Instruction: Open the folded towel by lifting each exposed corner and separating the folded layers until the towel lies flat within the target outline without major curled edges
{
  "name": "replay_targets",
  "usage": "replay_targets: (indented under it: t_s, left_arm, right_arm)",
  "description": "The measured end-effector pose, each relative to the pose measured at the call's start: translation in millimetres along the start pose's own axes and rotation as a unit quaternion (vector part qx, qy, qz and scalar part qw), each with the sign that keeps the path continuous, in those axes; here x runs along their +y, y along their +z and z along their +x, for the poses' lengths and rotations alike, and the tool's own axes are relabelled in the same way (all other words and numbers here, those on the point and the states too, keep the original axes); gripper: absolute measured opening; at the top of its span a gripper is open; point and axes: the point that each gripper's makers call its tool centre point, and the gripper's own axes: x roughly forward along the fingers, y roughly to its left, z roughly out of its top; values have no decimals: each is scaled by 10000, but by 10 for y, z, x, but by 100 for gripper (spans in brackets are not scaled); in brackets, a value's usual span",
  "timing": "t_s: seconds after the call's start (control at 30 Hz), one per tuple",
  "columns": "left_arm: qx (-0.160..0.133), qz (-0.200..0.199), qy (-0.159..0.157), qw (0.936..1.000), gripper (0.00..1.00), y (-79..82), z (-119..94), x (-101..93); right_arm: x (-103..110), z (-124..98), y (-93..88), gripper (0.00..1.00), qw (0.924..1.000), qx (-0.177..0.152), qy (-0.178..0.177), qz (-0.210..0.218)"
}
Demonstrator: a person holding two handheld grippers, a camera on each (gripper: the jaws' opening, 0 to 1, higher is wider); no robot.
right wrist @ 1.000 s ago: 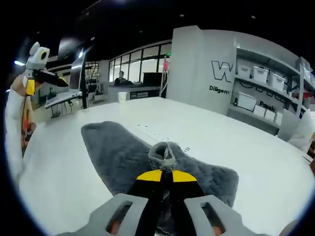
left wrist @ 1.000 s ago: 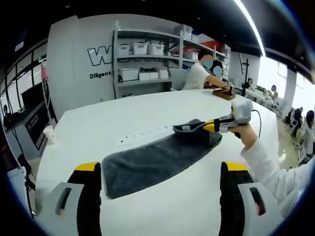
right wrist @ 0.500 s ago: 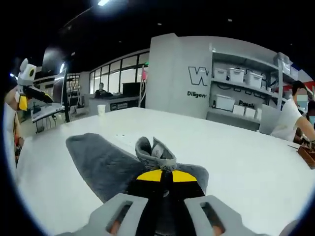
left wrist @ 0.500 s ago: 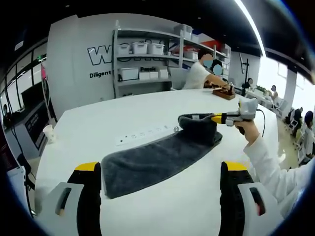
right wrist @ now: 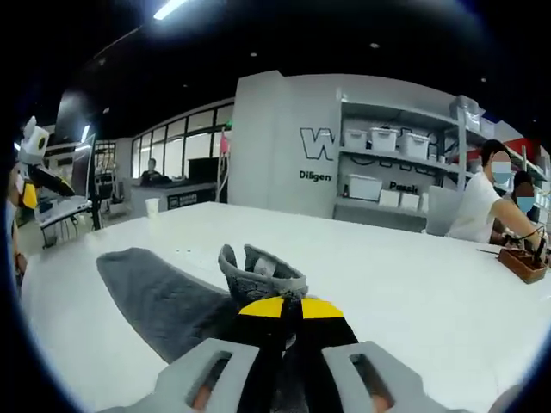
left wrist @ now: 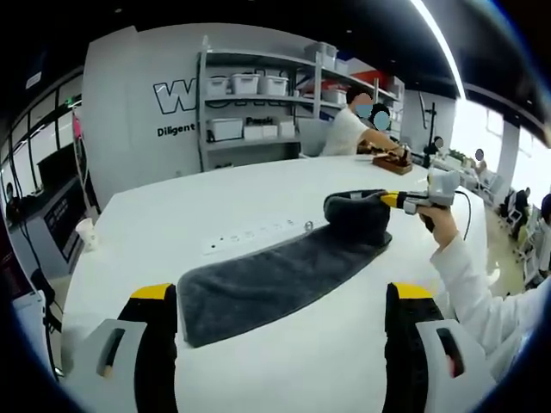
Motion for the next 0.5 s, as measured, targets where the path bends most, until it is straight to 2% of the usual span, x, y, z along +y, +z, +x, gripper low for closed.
replay_targets:
  t_s: [0.5]
  left_arm:
    - [6, 9, -1, 10000, 100, -5, 10, -23]
  right_arm:
    - [-342, -194, 139, 0, 9971, -409, -628, 156]
